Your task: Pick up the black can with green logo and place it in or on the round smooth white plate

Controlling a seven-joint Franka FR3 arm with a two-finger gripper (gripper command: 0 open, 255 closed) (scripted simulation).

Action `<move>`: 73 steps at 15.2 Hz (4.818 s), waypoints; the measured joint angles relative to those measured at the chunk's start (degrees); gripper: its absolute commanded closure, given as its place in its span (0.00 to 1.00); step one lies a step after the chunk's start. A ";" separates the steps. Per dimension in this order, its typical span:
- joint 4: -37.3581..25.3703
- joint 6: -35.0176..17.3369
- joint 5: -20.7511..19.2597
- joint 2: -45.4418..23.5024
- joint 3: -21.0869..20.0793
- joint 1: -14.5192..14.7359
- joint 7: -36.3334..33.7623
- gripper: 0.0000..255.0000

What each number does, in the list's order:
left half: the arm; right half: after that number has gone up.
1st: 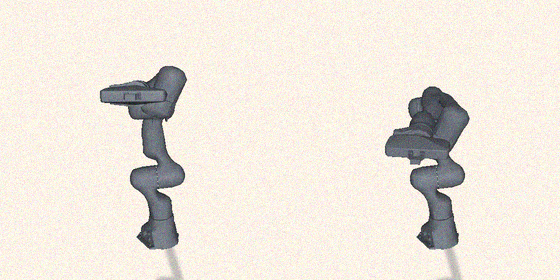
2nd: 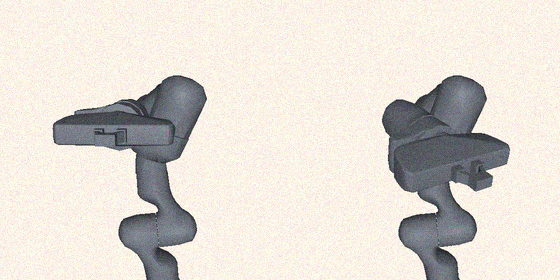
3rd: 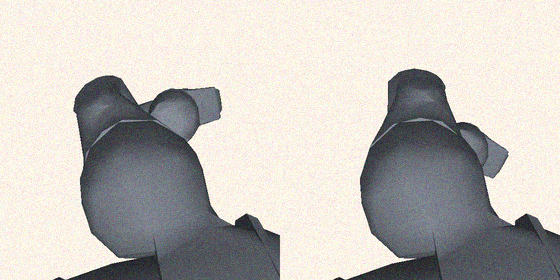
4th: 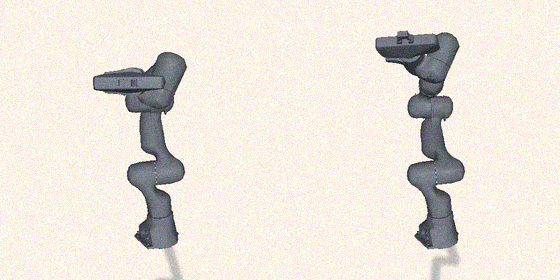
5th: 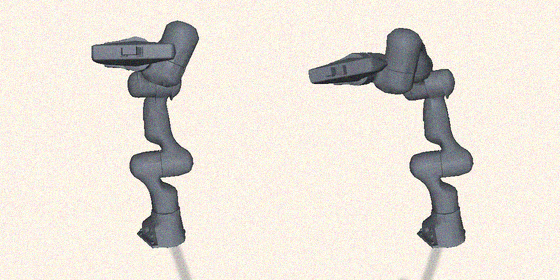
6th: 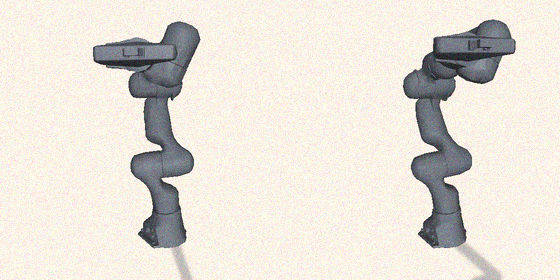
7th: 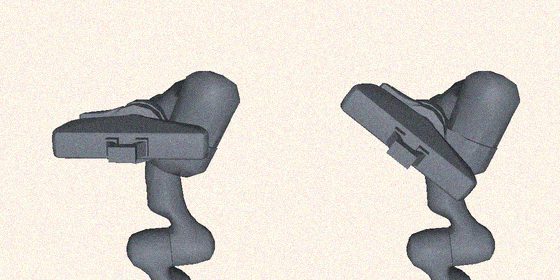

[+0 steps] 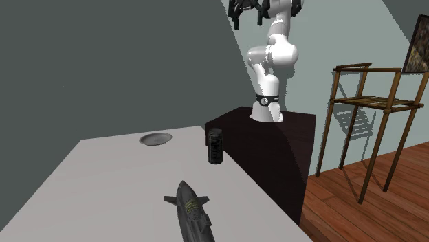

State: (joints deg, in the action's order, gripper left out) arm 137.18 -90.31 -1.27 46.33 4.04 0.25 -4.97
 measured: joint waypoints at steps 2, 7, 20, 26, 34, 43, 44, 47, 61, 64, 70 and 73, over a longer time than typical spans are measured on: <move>0.93 -0.83 -0.14 0.11 0.16 -0.08 0.14 0.00; 8.32 -9.60 -1.09 -1.06 1.35 -0.60 0.99 0.00; 23.40 -40.22 -4.56 -15.84 7.18 -2.68 5.16 0.00; 23.96 -56.31 -3.44 -30.98 10.44 -1.98 8.40 0.00; 20.74 -74.45 11.69 -52.64 11.12 -0.45 21.66 0.00; 18.88 -80.21 20.76 -60.39 5.01 -4.35 28.41 0.00; 18.87 -80.26 20.83 -60.45 4.94 -4.41 28.46 0.00; 18.86 -80.30 20.88 -60.49 4.89 -4.44 28.49 1.00; 19.74 -77.73 17.23 -57.04 8.34 -1.84 25.65 1.00; 20.42 -75.43 13.41 -53.93 10.94 -0.22 22.87 1.00; 21.19 -69.82 5.23 -47.14 14.06 0.91 16.95 1.00; 21.30 -66.74 1.94 -43.73 14.28 0.68 14.33 1.00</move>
State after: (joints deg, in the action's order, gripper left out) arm 158.48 -157.04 0.67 2.60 18.31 0.93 9.35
